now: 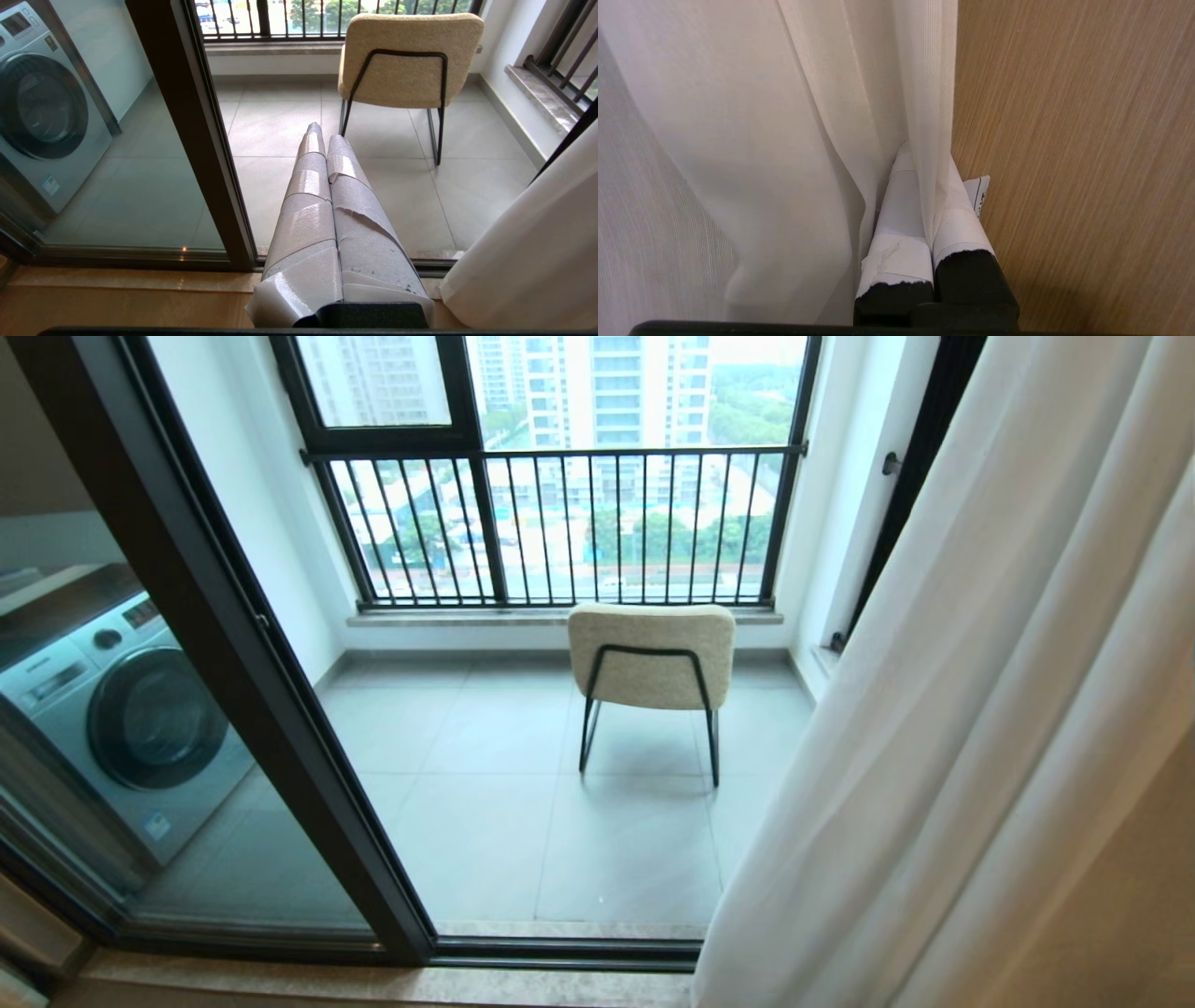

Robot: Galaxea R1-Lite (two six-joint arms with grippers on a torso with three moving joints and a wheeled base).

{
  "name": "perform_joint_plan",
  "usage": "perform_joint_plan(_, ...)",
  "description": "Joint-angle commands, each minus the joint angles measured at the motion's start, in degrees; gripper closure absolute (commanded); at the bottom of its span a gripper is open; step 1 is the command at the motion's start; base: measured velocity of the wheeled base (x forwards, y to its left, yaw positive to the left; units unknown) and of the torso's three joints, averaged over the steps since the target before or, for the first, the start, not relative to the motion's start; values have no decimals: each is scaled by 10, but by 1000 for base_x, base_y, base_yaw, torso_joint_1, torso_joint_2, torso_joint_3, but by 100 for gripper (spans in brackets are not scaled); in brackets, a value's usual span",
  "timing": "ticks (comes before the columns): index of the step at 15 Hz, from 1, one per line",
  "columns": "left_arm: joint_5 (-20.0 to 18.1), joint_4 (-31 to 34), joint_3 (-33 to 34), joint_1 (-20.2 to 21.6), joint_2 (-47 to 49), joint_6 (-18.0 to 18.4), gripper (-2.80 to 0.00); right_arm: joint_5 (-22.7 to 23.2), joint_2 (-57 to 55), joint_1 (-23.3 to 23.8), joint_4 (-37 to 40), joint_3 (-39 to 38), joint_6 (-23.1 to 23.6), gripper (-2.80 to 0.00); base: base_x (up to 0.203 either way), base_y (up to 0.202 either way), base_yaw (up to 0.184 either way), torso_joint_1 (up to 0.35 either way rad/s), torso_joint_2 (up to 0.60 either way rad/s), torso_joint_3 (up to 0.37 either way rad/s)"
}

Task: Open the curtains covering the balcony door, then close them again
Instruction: Pull the inner curtains open on both sides

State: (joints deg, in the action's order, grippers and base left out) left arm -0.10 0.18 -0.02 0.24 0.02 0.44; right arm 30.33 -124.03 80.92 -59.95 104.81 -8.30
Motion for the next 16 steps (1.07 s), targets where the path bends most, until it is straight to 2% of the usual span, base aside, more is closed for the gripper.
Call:
perform_joint_plan(1,0,0,0,0,0,0,0,1,-9,4,-2,1,0,0,0,0,0,0,0,0)
perform_joint_plan(7,0,0,0,0,0,0,0,2,15,3,-2,-11,0,0,0,0,0,0,0,0)
perform_joint_plan(10,0,0,0,0,0,0,0,4,60,-8,-2,-48,-1,0,0,0,0,0,0,0)
perform_joint_plan(12,0,0,0,0,0,0,0,15,110,-17,1,-91,-3,0,0,0,0,0,0,0)
perform_joint_plan(16,0,0,-1,0,0,0,0,92,249,-27,8,-243,-14,0,0,0,0,0,0,0)
